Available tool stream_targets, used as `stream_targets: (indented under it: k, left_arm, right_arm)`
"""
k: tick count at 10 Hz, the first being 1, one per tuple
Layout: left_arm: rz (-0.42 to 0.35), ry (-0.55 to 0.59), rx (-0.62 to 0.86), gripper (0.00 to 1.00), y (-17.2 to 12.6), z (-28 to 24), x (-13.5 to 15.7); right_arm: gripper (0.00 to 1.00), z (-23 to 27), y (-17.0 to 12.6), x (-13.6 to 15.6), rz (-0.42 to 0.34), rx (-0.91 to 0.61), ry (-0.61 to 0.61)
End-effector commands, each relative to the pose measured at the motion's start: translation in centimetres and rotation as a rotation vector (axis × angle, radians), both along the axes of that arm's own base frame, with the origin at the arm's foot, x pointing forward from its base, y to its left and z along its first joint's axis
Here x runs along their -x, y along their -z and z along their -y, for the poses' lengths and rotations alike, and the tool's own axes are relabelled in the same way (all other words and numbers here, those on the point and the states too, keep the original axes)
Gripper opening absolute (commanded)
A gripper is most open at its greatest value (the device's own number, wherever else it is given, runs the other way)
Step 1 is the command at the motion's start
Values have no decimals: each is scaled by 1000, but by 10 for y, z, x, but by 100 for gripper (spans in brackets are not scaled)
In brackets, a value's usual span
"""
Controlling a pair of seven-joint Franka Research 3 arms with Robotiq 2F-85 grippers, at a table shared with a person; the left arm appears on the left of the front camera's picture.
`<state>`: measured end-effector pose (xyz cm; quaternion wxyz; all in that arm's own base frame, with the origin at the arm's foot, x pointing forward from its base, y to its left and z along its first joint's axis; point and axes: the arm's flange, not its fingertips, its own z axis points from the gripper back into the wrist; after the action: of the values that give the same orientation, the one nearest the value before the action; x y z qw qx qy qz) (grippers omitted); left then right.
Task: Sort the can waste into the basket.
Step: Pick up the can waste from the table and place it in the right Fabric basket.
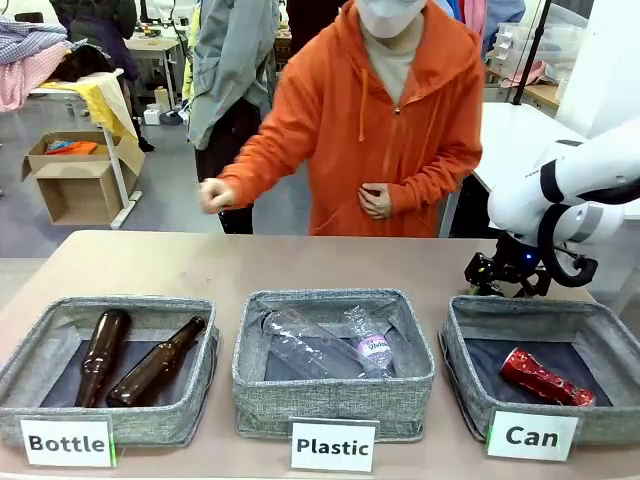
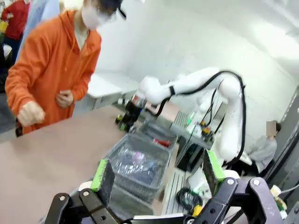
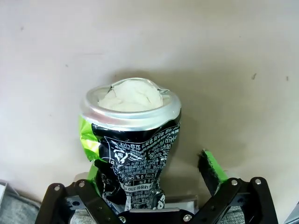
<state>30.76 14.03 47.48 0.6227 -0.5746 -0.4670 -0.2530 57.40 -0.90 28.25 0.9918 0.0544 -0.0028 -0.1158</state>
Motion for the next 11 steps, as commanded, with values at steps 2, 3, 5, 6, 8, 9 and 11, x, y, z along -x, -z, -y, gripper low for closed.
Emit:
stream_targets:
  k: [2, 3, 5, 6, 8, 9, 11]
  left_arm:
    - [-15, 26, 256, 100, -6, -14, -2]
    - [-21, 29, 257, 100, -5, -14, -1]
    - [-21, 38, 231, 100, -6, -13, -2]
    - [-19, 28, 197, 100, -5, -11, -2]
    - [59, 102, -342, 100, 13, 13, 5]
    - [60, 168, -516, 100, 22, 21, 8]
    - [17, 118, -202, 100, 11, 10, -1]
  right_arm:
    - [100, 0, 5, -6, -4, -19, 2]
    - [100, 0, 5, -6, -4, -20, 2]
    - [100, -1, 3, -6, 9, -28, 4]
    - [100, -1, 1, -5, 11, -31, 4]
    - [44, 0, -1, -4, 16, -31, 1]
    - [0, 0, -2, -3, 13, -35, 8]
    - [0, 1, -6, -4, 18, -41, 12]
